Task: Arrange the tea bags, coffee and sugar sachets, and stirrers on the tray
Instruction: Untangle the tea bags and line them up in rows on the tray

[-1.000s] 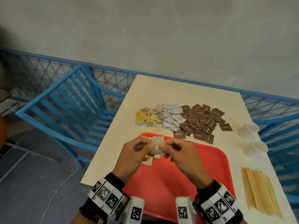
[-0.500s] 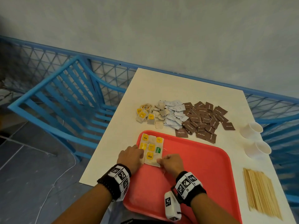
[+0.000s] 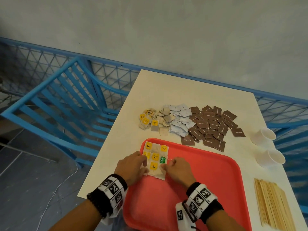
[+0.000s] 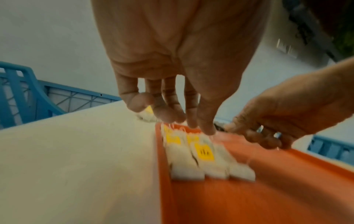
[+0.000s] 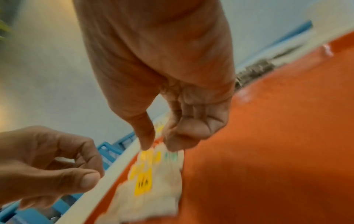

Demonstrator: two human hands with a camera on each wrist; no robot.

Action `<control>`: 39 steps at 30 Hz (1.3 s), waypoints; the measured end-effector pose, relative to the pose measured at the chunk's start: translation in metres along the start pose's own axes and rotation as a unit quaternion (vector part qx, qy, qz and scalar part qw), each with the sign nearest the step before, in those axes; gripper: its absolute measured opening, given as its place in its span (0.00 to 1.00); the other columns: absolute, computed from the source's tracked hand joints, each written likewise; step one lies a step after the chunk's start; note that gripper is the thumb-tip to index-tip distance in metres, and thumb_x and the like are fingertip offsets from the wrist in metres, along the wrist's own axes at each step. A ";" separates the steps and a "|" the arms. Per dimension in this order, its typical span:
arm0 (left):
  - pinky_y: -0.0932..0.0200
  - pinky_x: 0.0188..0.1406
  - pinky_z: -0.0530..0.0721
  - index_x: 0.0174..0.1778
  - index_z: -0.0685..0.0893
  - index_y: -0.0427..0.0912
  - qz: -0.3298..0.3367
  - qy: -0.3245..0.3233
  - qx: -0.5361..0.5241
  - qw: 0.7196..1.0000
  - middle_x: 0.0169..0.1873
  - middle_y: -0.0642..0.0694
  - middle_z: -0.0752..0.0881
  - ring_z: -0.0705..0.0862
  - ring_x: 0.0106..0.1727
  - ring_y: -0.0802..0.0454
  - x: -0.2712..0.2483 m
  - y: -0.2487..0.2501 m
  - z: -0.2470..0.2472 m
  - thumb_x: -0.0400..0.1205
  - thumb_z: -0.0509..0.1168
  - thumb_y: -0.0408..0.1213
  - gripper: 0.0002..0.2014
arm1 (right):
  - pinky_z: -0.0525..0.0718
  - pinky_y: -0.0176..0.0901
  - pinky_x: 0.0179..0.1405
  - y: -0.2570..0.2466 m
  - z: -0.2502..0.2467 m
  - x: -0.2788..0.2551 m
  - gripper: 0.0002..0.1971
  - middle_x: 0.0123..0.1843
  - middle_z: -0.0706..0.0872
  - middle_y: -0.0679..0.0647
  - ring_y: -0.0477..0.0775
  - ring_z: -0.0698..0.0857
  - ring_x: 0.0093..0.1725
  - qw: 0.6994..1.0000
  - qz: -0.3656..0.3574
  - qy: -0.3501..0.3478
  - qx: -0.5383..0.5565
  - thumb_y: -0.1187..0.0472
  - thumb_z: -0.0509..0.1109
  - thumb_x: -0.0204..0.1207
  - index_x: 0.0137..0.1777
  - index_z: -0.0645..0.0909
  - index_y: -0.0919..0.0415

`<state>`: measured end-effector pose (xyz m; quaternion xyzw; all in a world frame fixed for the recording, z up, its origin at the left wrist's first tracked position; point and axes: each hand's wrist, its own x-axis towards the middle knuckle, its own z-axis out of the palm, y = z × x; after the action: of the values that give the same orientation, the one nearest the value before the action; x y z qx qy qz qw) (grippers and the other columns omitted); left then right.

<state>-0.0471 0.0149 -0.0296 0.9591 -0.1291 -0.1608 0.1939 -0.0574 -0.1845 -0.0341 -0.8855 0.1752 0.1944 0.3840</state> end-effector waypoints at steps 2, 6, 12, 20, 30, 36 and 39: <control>0.54 0.47 0.79 0.49 0.83 0.54 0.006 0.022 -0.026 0.999 0.43 0.59 0.79 0.81 0.49 0.54 0.007 -0.003 -0.020 0.81 0.67 0.55 0.10 | 0.77 0.41 0.33 -0.005 -0.020 0.000 0.14 0.38 0.87 0.50 0.47 0.81 0.35 0.996 -0.058 -0.023 -0.061 0.50 0.76 0.74 0.38 0.78 0.58; 0.53 0.44 0.83 0.39 0.84 0.55 -0.020 0.048 -0.087 0.995 0.34 0.59 0.82 0.82 0.40 0.57 0.047 -0.011 -0.054 0.80 0.70 0.56 0.10 | 0.83 0.46 0.43 -0.010 -0.055 0.004 0.11 0.43 0.86 0.48 0.49 0.83 0.43 0.971 -0.136 -0.042 -0.193 0.50 0.72 0.79 0.44 0.81 0.57; 0.50 0.50 0.85 0.38 0.82 0.54 -0.117 0.087 -0.149 0.978 0.39 0.53 0.85 0.86 0.47 0.48 0.137 -0.024 -0.062 0.80 0.72 0.48 0.07 | 0.78 0.40 0.39 0.004 -0.065 -0.001 0.09 0.39 0.82 0.43 0.41 0.78 0.40 0.965 -0.171 -0.048 -0.192 0.48 0.70 0.79 0.41 0.77 0.50; 0.41 0.61 0.81 0.57 0.82 0.45 -0.182 0.064 -0.106 0.975 0.58 0.41 0.78 0.80 0.61 0.36 0.201 -0.033 -0.032 0.77 0.74 0.53 0.20 | 0.76 0.39 0.39 0.009 -0.075 -0.006 0.13 0.37 0.83 0.45 0.42 0.77 0.37 0.971 -0.171 -0.060 -0.154 0.46 0.71 0.78 0.37 0.74 0.50; 0.64 0.37 0.78 0.30 0.73 0.45 -0.076 0.105 -0.277 0.952 0.35 0.47 0.82 0.81 0.37 0.53 0.123 -0.023 -0.041 0.76 0.77 0.39 0.18 | 0.86 0.48 0.48 -0.075 -0.076 0.106 0.07 0.45 0.87 0.51 0.52 0.86 0.45 0.974 -0.138 -0.012 -0.181 0.54 0.71 0.79 0.42 0.83 0.55; 0.39 0.51 0.91 0.43 0.76 0.22 -0.119 0.084 -0.539 0.830 0.50 0.45 0.92 0.92 0.49 0.41 0.056 -0.016 -0.050 0.75 0.73 0.32 0.16 | 0.83 0.50 0.52 -0.118 -0.033 0.171 0.11 0.59 0.85 0.60 0.64 0.85 0.57 0.947 -0.161 0.022 -0.276 0.63 0.61 0.81 0.57 0.83 0.60; 0.48 0.43 0.91 0.43 0.76 0.24 -0.126 0.074 -0.559 0.816 0.48 0.41 0.92 0.93 0.43 0.42 0.044 -0.013 -0.050 0.83 0.65 0.24 0.06 | 0.82 0.53 0.54 -0.133 -0.014 0.179 0.13 0.62 0.81 0.58 0.63 0.82 0.62 0.924 -0.209 0.030 -0.318 0.65 0.61 0.81 0.63 0.80 0.58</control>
<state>0.0139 0.0293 -0.0025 0.7027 0.1195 -0.1564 0.6838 0.1615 -0.1384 -0.0297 -0.9831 -0.0735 0.1283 0.1082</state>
